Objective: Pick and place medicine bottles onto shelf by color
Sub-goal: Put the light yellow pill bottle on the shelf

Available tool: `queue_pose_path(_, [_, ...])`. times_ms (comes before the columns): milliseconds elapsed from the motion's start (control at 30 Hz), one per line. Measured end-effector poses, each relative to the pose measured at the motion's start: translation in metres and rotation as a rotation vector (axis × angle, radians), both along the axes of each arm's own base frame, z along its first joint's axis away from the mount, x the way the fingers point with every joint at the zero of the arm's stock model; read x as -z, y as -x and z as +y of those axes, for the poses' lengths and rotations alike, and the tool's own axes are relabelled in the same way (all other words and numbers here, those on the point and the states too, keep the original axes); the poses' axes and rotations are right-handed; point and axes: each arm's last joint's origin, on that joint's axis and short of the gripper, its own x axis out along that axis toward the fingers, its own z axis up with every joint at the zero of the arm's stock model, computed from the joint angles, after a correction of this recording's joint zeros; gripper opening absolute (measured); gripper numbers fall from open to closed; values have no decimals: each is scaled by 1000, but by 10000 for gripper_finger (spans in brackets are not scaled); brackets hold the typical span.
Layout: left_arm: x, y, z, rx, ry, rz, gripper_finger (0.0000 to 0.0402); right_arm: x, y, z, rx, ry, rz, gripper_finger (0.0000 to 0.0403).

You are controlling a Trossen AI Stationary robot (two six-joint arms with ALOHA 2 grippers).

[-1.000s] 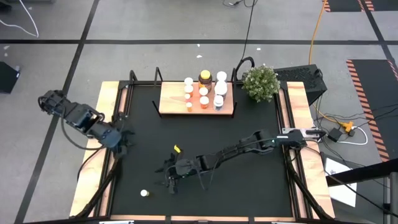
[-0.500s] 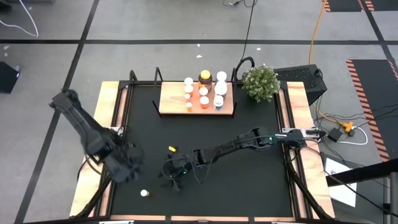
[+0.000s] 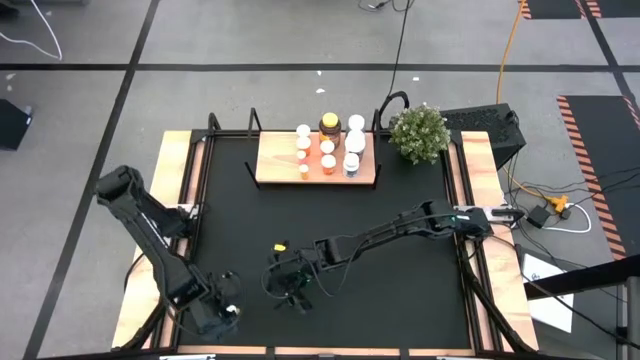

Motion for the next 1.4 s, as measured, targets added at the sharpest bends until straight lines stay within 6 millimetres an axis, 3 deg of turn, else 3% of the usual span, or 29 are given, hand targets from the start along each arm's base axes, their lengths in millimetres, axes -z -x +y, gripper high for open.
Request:
queue_pose_path(233, [5, 4, 5, 201, -151, -25, 241, -13, 6, 8, 144, -8, 21, 229])
queue_pose_path(400, [-1, 4, 10, 504, -216, -97, 241, -22, 9, 20, 268, 53, -46, 228])
queue_pose_path(600, [2, 12, 1, 739, -249, -176, 241, -23, 8, 17, 435, 65, -57, 228])
queue_pose_path(900, [19, 24, -7, 742, -321, -288, 241, -23, 6, 11, 509, 87, -67, 228])
queue_pose_path(1200, [28, 29, -8, 616, -336, -296, 241, -21, 8, 17, 348, 16, -17, 228])
queue_pose_path(1400, [41, 31, -3, 573, -334, -270, 241, -16, 14, 23, 316, 68, 32, 228])
